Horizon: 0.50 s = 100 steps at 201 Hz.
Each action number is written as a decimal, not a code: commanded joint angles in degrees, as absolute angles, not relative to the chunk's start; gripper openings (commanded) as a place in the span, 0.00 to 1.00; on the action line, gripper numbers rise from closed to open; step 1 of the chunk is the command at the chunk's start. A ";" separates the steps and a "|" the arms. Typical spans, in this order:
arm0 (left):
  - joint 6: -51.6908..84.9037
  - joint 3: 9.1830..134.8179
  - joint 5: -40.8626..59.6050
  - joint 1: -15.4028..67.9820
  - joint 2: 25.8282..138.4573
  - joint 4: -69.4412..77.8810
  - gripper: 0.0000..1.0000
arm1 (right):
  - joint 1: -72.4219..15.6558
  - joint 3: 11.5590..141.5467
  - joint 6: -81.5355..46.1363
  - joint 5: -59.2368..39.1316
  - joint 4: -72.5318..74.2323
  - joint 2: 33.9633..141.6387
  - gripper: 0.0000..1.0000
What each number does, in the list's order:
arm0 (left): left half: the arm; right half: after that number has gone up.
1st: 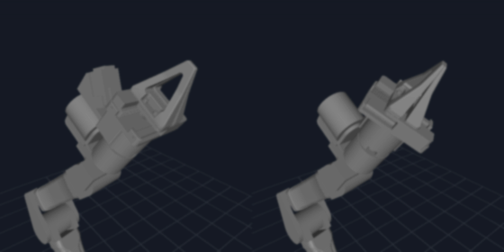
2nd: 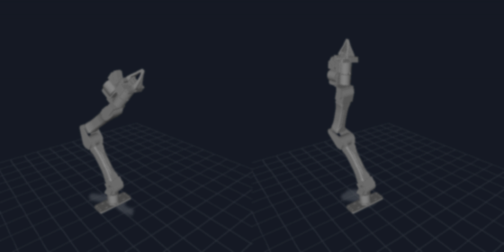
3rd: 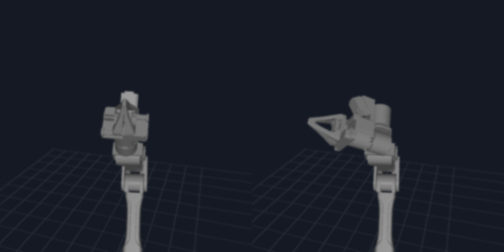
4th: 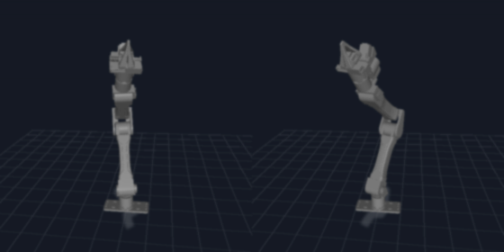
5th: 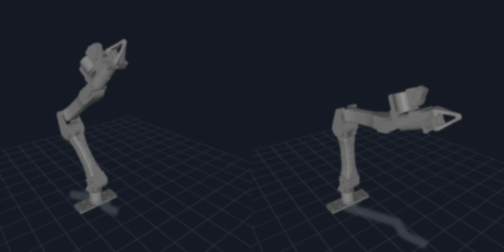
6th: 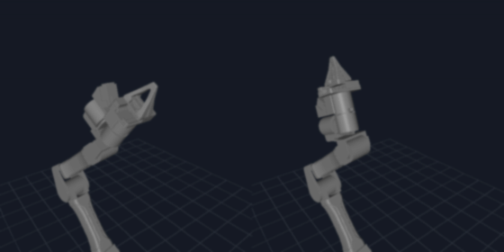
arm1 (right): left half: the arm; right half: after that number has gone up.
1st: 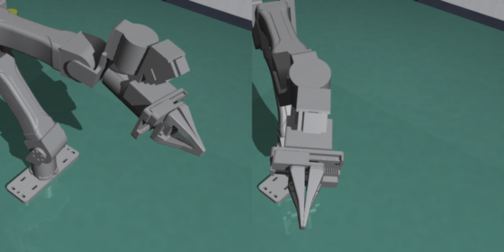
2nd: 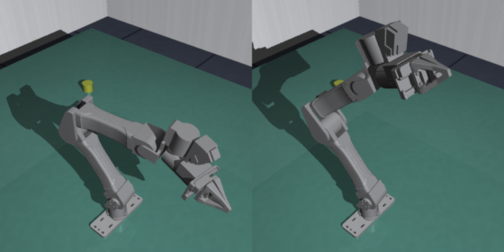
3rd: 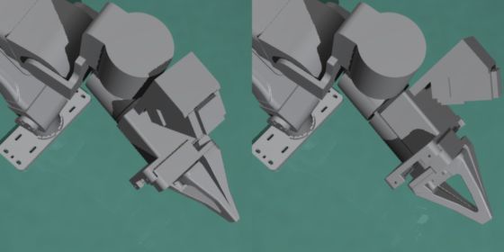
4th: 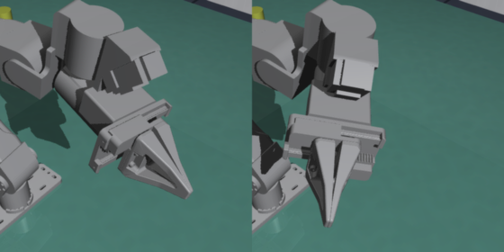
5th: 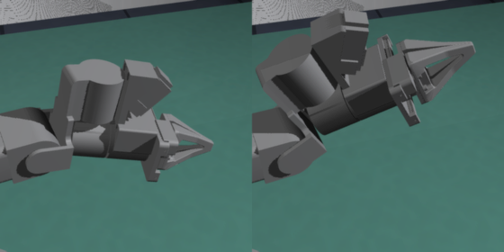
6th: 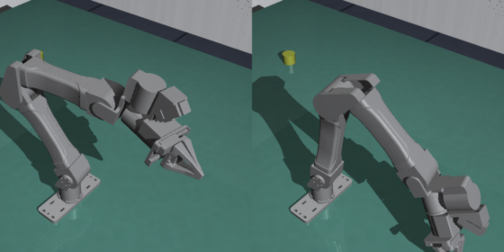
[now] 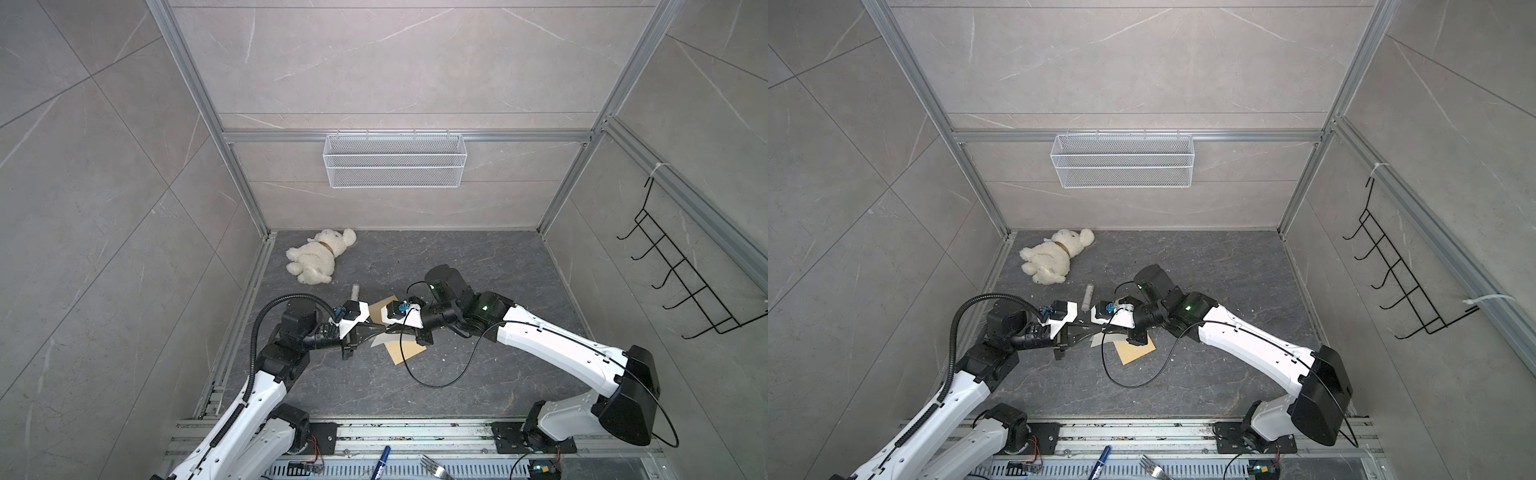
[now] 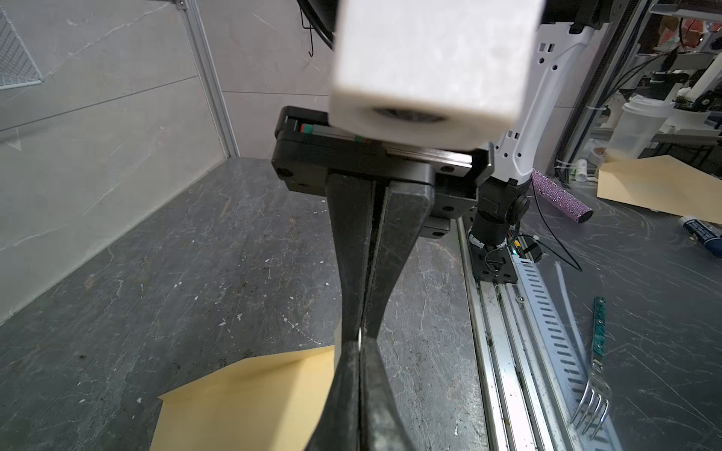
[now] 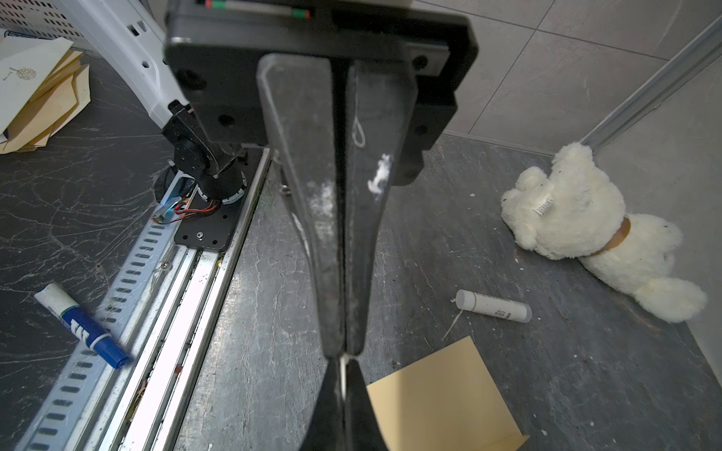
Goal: Place the letter into the envelope and seal it
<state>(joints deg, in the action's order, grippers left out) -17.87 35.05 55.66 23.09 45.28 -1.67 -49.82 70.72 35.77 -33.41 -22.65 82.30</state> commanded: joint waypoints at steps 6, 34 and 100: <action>-19.03 37.12 57.48 22.85 45.00 -1.82 0.00 | -50.23 72.83 34.81 -34.36 -21.80 82.24 0.00; -19.36 37.17 57.13 22.85 45.15 -2.18 0.20 | -50.19 72.57 34.90 -34.01 -21.53 81.89 0.00; -19.74 37.58 56.86 22.85 45.70 -3.49 0.02 | -50.20 72.98 34.49 -35.19 -21.27 82.24 0.00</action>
<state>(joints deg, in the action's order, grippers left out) -18.70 35.24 55.57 23.05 45.65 -2.92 -49.89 71.16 35.59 -33.93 -22.22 82.30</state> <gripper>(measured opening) 0.068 0.047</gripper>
